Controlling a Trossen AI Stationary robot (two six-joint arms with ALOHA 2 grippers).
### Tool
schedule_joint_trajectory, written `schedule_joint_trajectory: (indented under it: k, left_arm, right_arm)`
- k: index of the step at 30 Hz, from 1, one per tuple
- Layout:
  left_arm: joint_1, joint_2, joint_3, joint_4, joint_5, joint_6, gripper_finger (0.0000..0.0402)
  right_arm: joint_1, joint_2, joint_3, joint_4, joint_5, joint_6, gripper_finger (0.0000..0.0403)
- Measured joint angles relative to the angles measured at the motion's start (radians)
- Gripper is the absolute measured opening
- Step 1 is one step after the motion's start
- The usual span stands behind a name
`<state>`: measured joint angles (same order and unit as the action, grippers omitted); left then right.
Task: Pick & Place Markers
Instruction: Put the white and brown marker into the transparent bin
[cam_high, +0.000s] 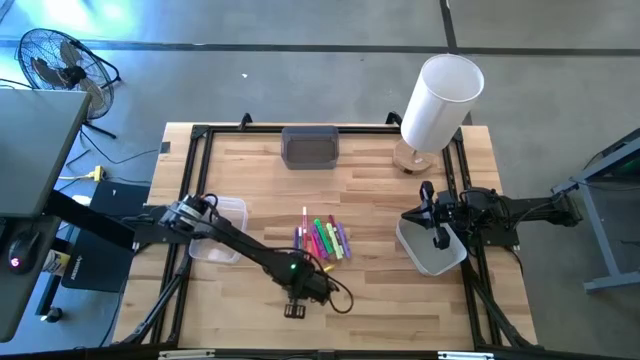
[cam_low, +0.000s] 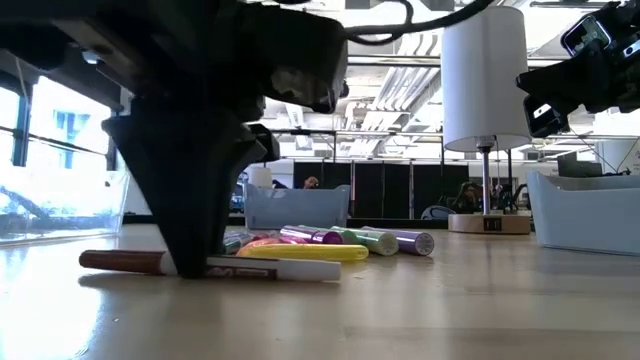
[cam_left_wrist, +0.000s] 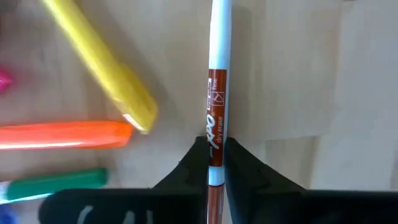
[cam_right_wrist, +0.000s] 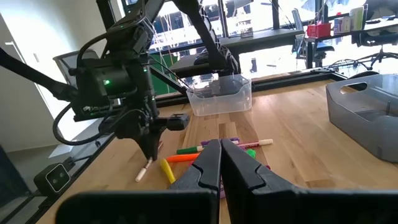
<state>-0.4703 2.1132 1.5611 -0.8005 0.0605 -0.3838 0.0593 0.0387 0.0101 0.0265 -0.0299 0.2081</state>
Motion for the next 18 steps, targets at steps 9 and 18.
schedule_joint_trajectory:
  k: [9,18]
  left_arm:
    - [-0.039,0.0,0.043,-0.048,0.057,-0.086,0.0017]
    - [-0.033,-0.009,0.184,-0.172,0.032,-0.181,0.0017]
  right_arm:
    - [0.0,0.0,0.0,0.0,0.0,0.0,0.0]
    - [0.0,0.0,0.0,0.0,0.0,0.0,0.0]
